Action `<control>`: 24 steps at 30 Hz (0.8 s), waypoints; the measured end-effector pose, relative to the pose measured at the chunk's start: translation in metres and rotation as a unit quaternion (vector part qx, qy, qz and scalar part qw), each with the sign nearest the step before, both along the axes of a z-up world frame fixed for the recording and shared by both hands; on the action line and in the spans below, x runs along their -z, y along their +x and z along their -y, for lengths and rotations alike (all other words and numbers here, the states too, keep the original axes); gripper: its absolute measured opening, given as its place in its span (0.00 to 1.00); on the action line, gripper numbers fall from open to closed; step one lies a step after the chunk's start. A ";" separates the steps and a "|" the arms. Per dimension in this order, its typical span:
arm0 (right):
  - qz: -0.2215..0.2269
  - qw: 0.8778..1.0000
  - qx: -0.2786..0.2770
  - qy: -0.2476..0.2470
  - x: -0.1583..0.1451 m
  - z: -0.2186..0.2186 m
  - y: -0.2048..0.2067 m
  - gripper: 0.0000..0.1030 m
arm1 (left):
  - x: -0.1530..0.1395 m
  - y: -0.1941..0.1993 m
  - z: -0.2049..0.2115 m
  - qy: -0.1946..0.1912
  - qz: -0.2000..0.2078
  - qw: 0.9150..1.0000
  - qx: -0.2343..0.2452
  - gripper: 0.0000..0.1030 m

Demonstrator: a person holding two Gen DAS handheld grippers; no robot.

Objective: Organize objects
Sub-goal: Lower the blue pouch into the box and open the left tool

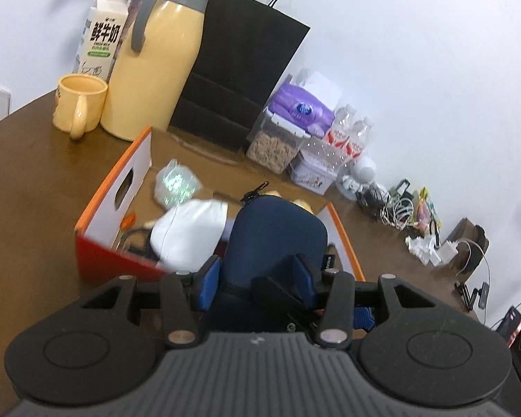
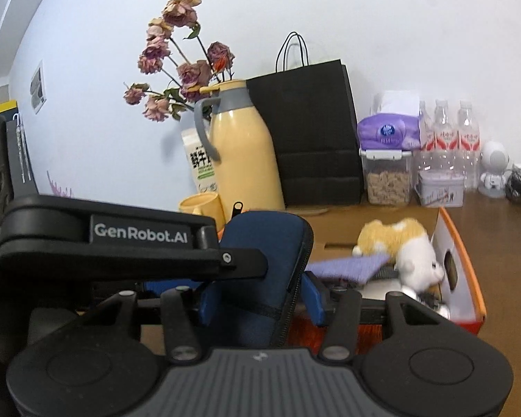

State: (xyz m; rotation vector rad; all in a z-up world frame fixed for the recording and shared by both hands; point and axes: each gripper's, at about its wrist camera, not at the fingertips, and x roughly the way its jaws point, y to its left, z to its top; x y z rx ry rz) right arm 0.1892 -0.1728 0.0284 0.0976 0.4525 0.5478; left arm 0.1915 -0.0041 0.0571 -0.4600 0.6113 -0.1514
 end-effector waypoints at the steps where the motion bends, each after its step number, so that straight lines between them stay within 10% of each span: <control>1: 0.002 1.000 0.001 -0.001 -0.002 -0.001 0.006 0.48 | -0.001 0.006 0.000 0.000 0.002 1.000 -0.001 0.45; 24: -0.061 0.998 0.001 -0.005 0.033 -0.008 0.158 0.50 | 0.046 0.148 -0.009 0.007 -0.042 0.999 -0.008 0.49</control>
